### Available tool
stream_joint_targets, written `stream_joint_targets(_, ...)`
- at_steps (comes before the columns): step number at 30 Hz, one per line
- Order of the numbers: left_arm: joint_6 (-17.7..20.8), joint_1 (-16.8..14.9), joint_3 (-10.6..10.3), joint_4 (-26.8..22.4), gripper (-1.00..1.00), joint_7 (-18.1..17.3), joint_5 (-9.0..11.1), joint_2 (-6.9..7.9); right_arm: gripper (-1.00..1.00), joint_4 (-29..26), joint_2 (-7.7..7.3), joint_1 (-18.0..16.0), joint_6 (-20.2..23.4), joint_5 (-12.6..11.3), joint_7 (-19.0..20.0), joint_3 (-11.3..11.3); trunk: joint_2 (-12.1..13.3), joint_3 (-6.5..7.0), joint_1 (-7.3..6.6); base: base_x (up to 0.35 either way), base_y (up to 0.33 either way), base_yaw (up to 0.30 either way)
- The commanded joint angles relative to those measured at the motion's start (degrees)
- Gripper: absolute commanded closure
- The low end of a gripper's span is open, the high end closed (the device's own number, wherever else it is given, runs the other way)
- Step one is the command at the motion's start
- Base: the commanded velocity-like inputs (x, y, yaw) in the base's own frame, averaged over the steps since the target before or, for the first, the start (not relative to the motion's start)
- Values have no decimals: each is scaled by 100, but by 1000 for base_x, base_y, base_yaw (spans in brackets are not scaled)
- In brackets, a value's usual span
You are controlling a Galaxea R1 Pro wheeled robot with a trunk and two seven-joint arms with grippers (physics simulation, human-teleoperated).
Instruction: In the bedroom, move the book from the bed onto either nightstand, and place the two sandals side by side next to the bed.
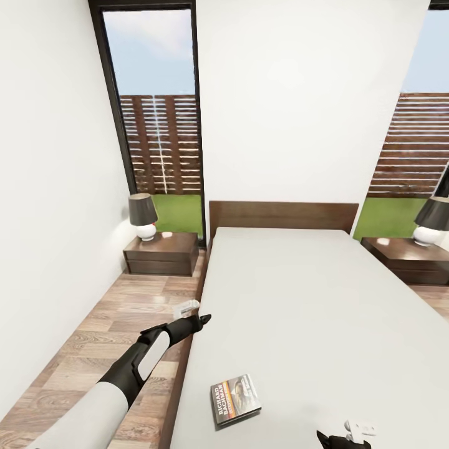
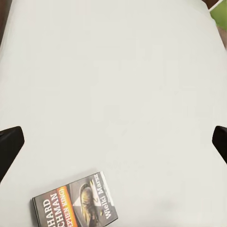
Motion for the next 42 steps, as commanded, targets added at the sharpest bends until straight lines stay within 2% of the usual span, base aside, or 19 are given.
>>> stream_joint_targets(1,25,-4,0,-3,-100,-2,26,1,-100,11,-1,-7,-20,-60,30,49,-50,-28,24,0,0,0)
stream_joint_targets(18,25,-3,-1,-3,-100,-2,26,1,-100,-17,-6,-7,-54,-60,45,49,-732,-333,398,0,0,0)
stream_joint_targets(20,25,-3,-1,-3,-100,-4,26,1,-100,-36,-18,-7,-226,-60,50,48,-812,-369,442,0,0,0)
stream_joint_targets(25,25,-3,-1,-3,-100,-4,26,1,-100,-63,-40,-7,-1137,-69,45,10,-1013,-459,551,0,0,0)
stream_joint_targets(29,25,-3,-1,-3,-100,-8,26,1,-100,-254,-55,-22,-1384,-86,-37,-53,-1173,-531,639,0,0,0)
stream_joint_targets(31,25,-3,-1,-3,-100,-8,26,1,-100,-612,-70,-33,-1432,-91,-228,-73,-1253,-567,683,0,0,0)
stream_joint_targets(36,25,-5,-47,-3,-100,-8,26,-23,-100,-1748,-121,-51,-1474,-93,-1333,-90,-1454,-656,793,0,0,0)
stream_joint_targets(39,25,-4,-98,-3,-100,-7,30,-30,-100,-2050,-159,-67,-1473,-89,-1642,-93,-1574,-710,859,0,0,0)
stream_joint_targets(42,25,-3,-133,-3,-100,-8,33,-32,-100,-2174,-174,-95,-1450,-93,-1782,-98,-1695,-764,925,0,0,0)
